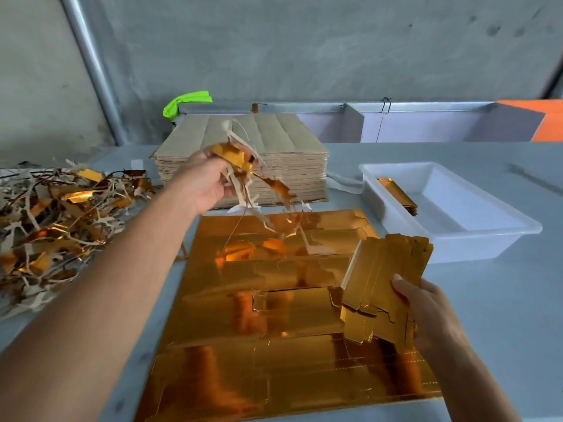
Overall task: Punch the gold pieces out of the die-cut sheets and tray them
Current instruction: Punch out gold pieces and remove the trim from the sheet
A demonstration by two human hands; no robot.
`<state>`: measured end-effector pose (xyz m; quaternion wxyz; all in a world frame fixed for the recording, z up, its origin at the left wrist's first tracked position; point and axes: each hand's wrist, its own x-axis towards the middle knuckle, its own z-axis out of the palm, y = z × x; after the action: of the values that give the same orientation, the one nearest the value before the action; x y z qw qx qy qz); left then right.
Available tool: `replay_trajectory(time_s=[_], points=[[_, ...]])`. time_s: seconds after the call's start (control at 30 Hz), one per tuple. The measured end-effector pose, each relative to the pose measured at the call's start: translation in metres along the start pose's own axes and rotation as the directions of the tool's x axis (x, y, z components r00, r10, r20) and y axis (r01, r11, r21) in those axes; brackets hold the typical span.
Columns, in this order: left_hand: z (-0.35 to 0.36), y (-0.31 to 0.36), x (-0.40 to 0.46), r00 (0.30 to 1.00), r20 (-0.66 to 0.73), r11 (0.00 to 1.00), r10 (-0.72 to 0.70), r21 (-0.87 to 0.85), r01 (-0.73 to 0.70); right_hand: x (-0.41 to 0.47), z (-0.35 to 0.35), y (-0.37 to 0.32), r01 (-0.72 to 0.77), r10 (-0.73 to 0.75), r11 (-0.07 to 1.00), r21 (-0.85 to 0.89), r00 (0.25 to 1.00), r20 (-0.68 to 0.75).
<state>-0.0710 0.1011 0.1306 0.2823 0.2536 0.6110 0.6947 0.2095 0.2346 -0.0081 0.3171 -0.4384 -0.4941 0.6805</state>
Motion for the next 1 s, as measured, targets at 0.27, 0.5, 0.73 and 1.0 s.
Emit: replay_trajectory(time_s=[0.27,0.5,0.73,1.0], points=[[0.011,0.025,0.021,0.995,0.047,0.798,0.093,-0.601,-0.046,0.001,0.001,0.002,-0.026,0.026,0.999,0.034,1.0,-0.005],[0.011,0.015,0.032,0.996,-0.026,0.632,0.088,-0.772,-0.076,0.0,0.002,0.002,-0.038,0.039,0.998,0.04,0.999,-0.023],[0.001,-0.064,0.021,0.959,-0.235,0.969,-0.157,0.149,0.195,-0.005,0.01,0.003,-0.046,0.047,0.998,0.031,0.999,-0.01],[-0.046,-0.059,0.005,0.963,-0.23,0.839,-0.139,0.489,0.238,-0.007,0.038,-0.002,-0.105,0.108,0.993,-0.047,0.991,0.081]])
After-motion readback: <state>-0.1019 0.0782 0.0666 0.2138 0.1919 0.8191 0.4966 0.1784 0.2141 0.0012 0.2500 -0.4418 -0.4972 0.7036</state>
